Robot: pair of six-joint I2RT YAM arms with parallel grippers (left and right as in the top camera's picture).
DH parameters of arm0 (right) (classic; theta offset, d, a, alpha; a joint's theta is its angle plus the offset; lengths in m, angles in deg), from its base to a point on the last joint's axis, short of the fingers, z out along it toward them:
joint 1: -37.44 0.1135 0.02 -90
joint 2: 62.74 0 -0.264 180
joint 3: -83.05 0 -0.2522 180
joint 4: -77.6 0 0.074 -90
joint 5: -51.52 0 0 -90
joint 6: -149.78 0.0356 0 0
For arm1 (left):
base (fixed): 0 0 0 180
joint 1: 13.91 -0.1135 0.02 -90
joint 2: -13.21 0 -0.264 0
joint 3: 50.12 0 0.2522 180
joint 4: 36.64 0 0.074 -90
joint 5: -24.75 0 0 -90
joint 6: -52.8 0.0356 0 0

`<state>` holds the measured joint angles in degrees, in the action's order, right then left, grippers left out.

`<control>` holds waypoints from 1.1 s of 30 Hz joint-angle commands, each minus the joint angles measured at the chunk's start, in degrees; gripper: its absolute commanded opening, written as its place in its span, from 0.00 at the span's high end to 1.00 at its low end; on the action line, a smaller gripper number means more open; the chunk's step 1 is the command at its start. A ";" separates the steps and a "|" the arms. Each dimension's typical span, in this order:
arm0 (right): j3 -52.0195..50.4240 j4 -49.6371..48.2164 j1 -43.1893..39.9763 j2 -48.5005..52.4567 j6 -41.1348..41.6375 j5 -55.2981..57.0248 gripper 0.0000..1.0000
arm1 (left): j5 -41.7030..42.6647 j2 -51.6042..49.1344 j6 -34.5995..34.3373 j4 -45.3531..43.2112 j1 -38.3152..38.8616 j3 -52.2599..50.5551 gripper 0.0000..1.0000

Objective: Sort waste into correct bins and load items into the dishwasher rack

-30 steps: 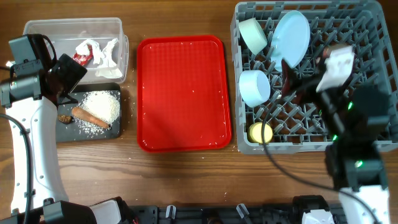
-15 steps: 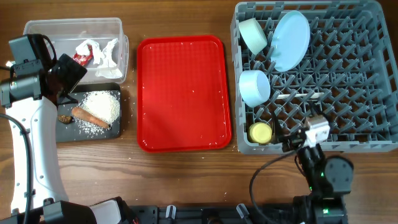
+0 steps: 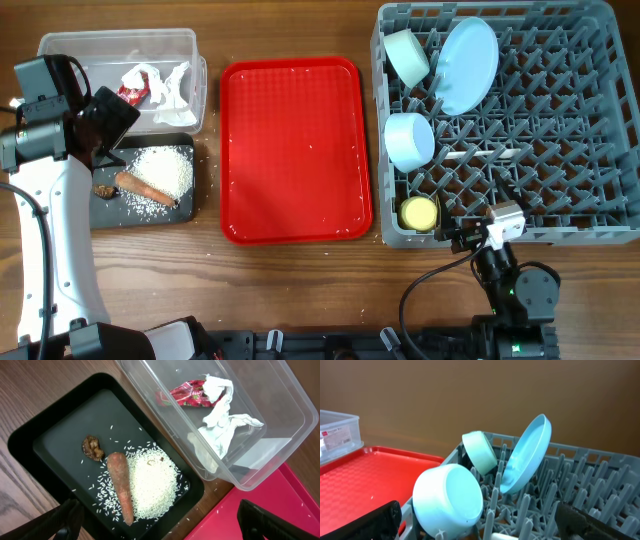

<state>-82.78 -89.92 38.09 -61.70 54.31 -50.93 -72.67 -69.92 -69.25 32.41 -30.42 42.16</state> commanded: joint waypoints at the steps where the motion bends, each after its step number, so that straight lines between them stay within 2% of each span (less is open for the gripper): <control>1: -0.11 0.04 -0.28 -0.87 -0.55 -0.96 0.00 | -0.11 0.39 0.26 -0.15 -0.11 0.79 0.00; 27: -0.11 0.07 -0.28 -0.39 -0.55 -0.96 0.00 | 0.07 0.72 0.26 0.20 -0.17 0.76 0.00; 30: -0.11 0.07 -0.31 -0.39 -0.55 -0.96 0.00 | 0.31 2.10 0.24 -0.85 1.14 0.63 0.00; 33: -0.11 0.07 -0.28 -0.39 -0.57 -0.96 0.00 | 0.26 4.57 0.72 -6.69 5.33 -1.77 0.00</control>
<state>-82.78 -89.74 38.09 -61.70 54.29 -50.93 -72.69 -69.35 -69.25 30.25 -29.22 42.03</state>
